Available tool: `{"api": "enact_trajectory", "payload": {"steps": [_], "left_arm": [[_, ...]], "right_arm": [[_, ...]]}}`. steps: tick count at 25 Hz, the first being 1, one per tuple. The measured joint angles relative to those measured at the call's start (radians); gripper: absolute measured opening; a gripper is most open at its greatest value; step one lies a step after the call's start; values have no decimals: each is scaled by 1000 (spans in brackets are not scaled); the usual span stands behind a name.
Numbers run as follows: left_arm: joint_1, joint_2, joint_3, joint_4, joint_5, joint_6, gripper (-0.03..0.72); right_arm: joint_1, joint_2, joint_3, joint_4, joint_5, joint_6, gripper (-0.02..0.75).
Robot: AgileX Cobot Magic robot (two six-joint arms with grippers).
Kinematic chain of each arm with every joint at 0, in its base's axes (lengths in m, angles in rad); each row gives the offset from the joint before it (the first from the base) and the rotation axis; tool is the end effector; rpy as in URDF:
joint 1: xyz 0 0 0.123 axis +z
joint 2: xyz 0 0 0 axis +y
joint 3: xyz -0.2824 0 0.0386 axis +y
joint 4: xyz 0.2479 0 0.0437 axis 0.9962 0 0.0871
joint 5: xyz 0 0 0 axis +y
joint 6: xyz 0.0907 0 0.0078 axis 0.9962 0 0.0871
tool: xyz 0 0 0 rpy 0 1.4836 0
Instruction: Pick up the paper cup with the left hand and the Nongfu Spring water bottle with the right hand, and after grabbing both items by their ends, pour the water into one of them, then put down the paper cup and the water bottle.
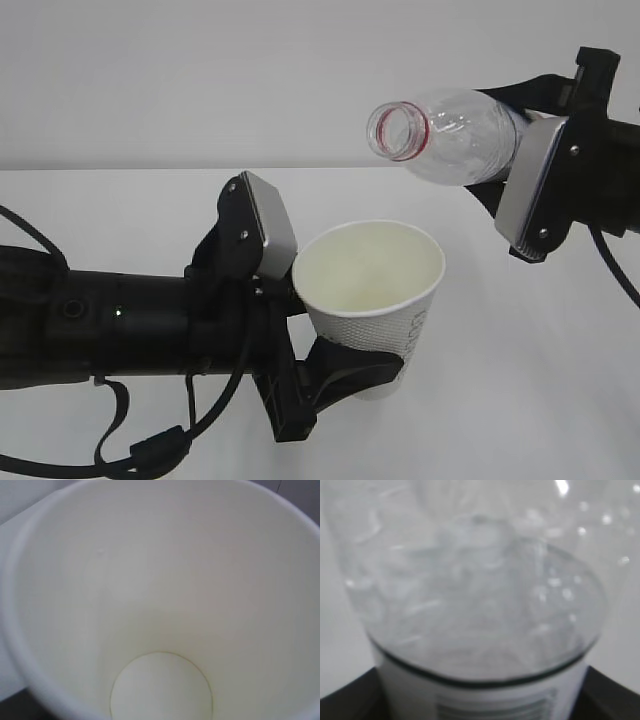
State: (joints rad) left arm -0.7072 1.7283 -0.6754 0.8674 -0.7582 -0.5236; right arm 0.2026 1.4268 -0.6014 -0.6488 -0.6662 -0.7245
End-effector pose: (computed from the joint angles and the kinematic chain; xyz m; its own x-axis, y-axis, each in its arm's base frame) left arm 0.2077 -0.2403 0.1707 -0.1337 0.3197 -0.9380 0.9586 0.2818 -0.0406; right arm 0.2685 0.0898 0.2404 0.4679 -0.8062 -0.3622 -0.3319 0.2196 -0.9174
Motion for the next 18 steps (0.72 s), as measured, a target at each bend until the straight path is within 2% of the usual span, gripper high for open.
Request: {"api": "enact_trajectory", "payload": {"steps": [18], "left_arm": [[0,0,0,0,9,0,543]], "right_arm": [[0,0,0,83,-33,-193,515]]}}
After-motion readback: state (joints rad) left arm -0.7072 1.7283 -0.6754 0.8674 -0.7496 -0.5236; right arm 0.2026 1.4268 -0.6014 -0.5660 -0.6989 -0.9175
